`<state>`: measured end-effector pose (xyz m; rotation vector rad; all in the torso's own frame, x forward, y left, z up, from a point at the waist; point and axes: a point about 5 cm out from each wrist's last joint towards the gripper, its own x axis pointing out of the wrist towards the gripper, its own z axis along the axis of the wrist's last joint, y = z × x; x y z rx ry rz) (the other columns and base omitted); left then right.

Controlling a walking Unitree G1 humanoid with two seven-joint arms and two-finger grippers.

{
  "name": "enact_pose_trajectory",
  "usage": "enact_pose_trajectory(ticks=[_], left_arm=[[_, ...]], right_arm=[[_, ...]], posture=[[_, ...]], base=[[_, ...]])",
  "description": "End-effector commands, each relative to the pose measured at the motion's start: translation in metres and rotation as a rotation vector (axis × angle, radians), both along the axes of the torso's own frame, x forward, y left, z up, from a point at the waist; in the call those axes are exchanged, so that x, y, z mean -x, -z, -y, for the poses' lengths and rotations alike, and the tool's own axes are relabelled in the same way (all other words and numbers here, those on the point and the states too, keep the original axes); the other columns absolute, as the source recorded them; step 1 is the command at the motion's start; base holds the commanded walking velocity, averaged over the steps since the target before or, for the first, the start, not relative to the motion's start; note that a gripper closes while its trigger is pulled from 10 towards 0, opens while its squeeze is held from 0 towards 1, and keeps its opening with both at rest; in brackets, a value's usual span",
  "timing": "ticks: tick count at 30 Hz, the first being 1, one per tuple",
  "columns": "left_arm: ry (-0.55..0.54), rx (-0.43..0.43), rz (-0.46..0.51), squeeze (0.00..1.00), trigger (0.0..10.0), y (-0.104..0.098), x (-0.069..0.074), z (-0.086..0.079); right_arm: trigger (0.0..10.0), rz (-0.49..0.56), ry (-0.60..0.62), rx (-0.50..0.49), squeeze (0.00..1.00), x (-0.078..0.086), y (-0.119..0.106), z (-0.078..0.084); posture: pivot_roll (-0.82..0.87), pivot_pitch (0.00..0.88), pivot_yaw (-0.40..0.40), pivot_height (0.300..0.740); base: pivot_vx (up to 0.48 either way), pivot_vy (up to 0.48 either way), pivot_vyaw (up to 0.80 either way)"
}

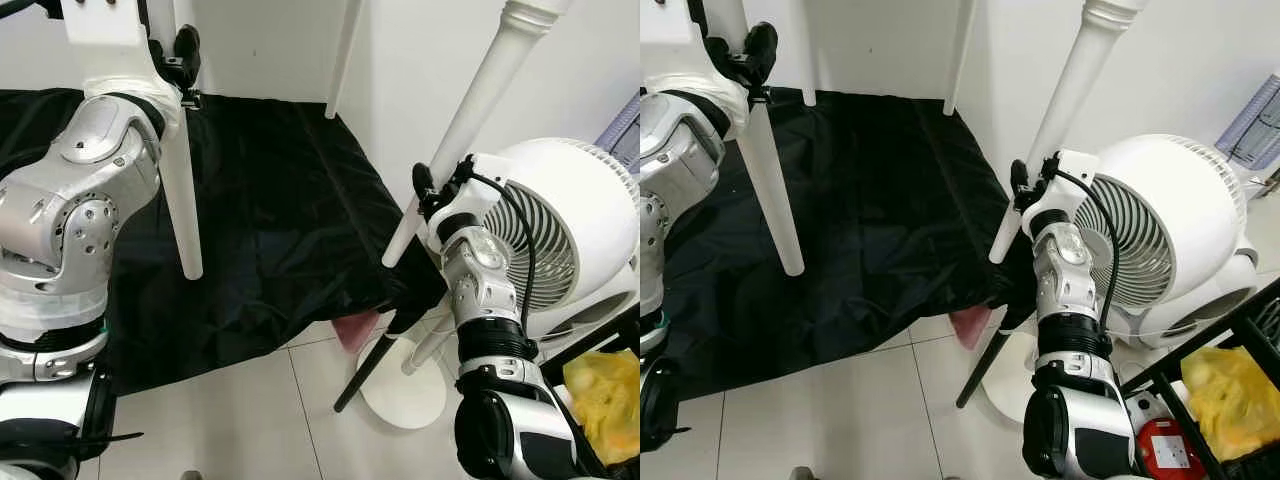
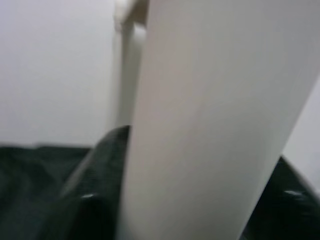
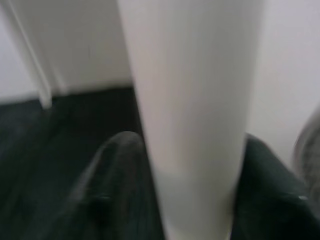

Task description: Building children table

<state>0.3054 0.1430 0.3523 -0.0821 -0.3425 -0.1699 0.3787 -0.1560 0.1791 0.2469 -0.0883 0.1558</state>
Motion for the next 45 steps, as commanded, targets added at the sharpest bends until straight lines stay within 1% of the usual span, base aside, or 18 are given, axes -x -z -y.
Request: enact_pose_trajectory(ticks=[1,5,10,11,12,14,15,16,17,19,21,24,27,30,34,37,43,45], left_arm=[[0.237,-0.061,-0.082,1.0,10.0,0.021,0.001,0.029],[0.219,-0.063,-0.093,1.0,10.0,0.023,-0.001,0.027],[0.21,-0.092,-0.101,1.0,10.0,0.027,0.0,0.026],[0.214,-0.115,-0.103,0.44,10.0,0.03,0.0,0.027],[0.204,-0.14,-0.104,0.0,10.0,0.034,0.0,0.024],[0.204,-0.14,-0.104,0.0,10.0,0.034,0.0,0.024],[0.197,-0.166,-0.106,0.0,10.0,0.037,0.0,0.022],[0.178,-0.209,-0.099,0.0,10.0,0.04,0.001,0.019],[0.162,-0.245,-0.092,0.0,10.0,0.043,0.002,0.017],[0.162,-0.245,-0.092,0.0,10.0,0.043,0.002,0.017],[0.09,-0.327,-0.051,0.0,10.0,0.051,0.007,0.007],[0.005,-0.318,0.028,0.0,10.0,0.057,0.018,-0.004],[-0.027,-0.313,0.052,0.0,10.0,0.059,0.021,-0.007],[-0.083,-0.243,0.066,0.0,10.0,0.068,0.029,-0.012],[-0.092,-0.226,0.084,0.0,10.0,0.068,0.033,-0.012],[-0.076,-0.211,0.092,0.0,10.0,0.072,0.038,-0.012],[-0.002,-0.198,0.125,0.0,10.0,0.086,0.053,-0.013],[0.061,-0.153,0.105,0.0,10.0,0.095,0.056,-0.015]], right_arm=[[10.0,-0.121,-0.172,-0.013,1.0,0.004,0.028,-0.035],[10.0,-0.116,-0.167,-0.034,1.0,0.005,0.029,-0.031],[10.0,-0.099,-0.123,-0.008,1.0,0.006,0.03,-0.024],[10.0,-0.083,-0.098,0.006,1.0,0.007,0.031,-0.02],[10.0,-0.036,-0.091,0.003,1.0,0.01,0.029,-0.018],[10.0,-0.036,-0.091,0.003,1.0,0.01,0.029,-0.018],[10.0,0.002,-0.084,0.003,1.0,0.013,0.028,-0.017],[10.0,0.038,-0.093,-0.007,0.0,0.016,0.026,-0.017],[10.0,0.066,-0.099,-0.001,0.0,0.019,0.024,-0.017],[10.0,0.066,-0.099,-0.001,0.0,0.019,0.024,-0.017],[10.0,0.121,-0.105,0.012,0.0,0.028,0.022,-0.016],[10.0,0.209,-0.056,0.029,0.0,0.039,0.019,-0.008],[10.0,0.221,-0.039,0.039,0.0,0.041,0.019,-0.005],[10.0,0.225,-0.012,0.091,0.0,0.047,0.024,0.001],[10.0,0.227,0.006,0.093,0.0,0.049,0.026,0.005],[10.0,0.224,0.06,0.09,0.0,0.052,0.029,0.013],[10.0,0.228,0.125,0.088,0.0,0.065,0.033,0.022],[10.0,0.235,0.131,0.085,0.0,0.069,0.033,0.023]], posture=[[0.04,0.128,-0.137,0.74],[0.04,0.127,-0.137,0.74],[0.04,0.125,-0.135,0.74],[0.04,0.124,-0.135,0.74],[0.04,0.12,-0.135,0.74],[0.04,0.12,-0.135,0.74],[0.04,0.117,-0.135,0.74],[0.04,0.116,-0.137,0.74],[0.04,0.116,-0.137,0.74],[0.04,0.116,-0.137,0.74],[0.04,0.112,-0.143,0.74],[0.04,0.107,-0.153,0.74],[0.05,0.104,-0.154,0.74],[0.05,0.102,-0.158,0.74],[0.05,0.102,-0.159,0.74],[0.05,0.106,-0.161,0.74],[0.04,0.101,-0.157,0.74],[0.03,0.095,-0.149,0.74]], base=[[0.0,0.0,0.0],[0.0,0.0,0.0],[0.0,0.0,0.0],[0.0,0.0,0.0],[0.0,0.0,0.0],[0.0,0.0,0.0],[0.0,0.0,0.0],[0.0,0.0,0.0],[0.0,0.0,0.0],[0.0,0.0,0.0],[0.0,0.0,0.0],[0.0,0.0,0.0],[0.0,0.0,0.0],[0.0,0.0,0.0],[0.0,0.0,0.0],[0.0,0.0,0.0],[0.0,0.0,0.0],[0.0,0.0,0.0]])
